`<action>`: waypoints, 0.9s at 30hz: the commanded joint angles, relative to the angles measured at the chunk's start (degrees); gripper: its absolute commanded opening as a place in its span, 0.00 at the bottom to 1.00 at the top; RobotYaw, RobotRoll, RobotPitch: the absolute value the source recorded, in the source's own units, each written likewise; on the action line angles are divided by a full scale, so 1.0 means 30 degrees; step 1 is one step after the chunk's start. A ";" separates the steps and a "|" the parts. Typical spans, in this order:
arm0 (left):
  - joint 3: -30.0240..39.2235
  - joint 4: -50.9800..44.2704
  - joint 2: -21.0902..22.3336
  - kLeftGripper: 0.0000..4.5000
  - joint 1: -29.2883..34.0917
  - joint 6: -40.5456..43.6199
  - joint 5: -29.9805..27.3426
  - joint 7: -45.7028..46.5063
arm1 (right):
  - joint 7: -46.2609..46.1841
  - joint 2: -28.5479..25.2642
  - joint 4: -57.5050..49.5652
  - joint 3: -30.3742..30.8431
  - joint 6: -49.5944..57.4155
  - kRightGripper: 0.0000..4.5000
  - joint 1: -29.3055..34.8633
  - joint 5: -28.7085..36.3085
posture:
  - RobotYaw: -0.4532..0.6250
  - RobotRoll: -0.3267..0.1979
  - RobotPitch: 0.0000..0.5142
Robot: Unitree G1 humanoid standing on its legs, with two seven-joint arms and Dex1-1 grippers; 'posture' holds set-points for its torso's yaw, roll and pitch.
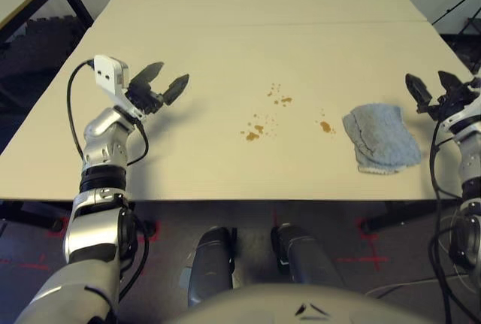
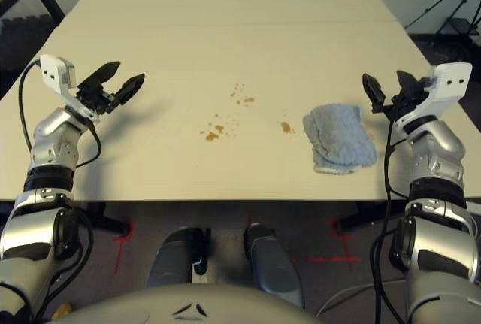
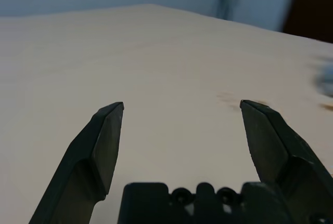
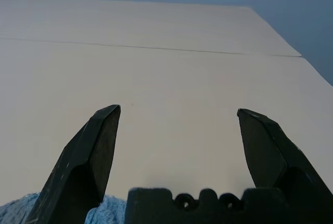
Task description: Wipe the water off the table with a rag.
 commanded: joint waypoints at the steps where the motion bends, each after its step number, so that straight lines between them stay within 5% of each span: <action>1: -0.0984 -0.1703 0.0924 1.00 0.0722 0.2166 -0.0507 -0.2404 | -0.0041 0.0108 -0.0504 -0.0098 0.0427 1.00 0.0405 0.0149 | 0.21 0.62 0.25; 7: -0.1665 -0.1282 0.1311 1.00 0.0386 0.1929 0.0378 -0.3639 | 0.0438 -0.0233 -0.1762 -0.0197 0.2667 1.00 0.0779 0.0751 | 0.19 0.62 0.26; 17: -0.1913 -0.0372 0.0946 1.00 -0.0021 0.0838 0.0938 -0.3581 | 0.2971 -0.2469 -0.9705 0.0378 1.2803 1.00 0.5356 0.3554 | 0.17 0.62 0.27; 27: -0.2009 -0.0347 0.0755 1.00 -0.0120 0.0642 0.1064 -0.3576 | 0.2765 -0.2374 -0.8682 0.2042 1.3450 1.00 0.5258 0.1793 | 0.17 0.62 0.27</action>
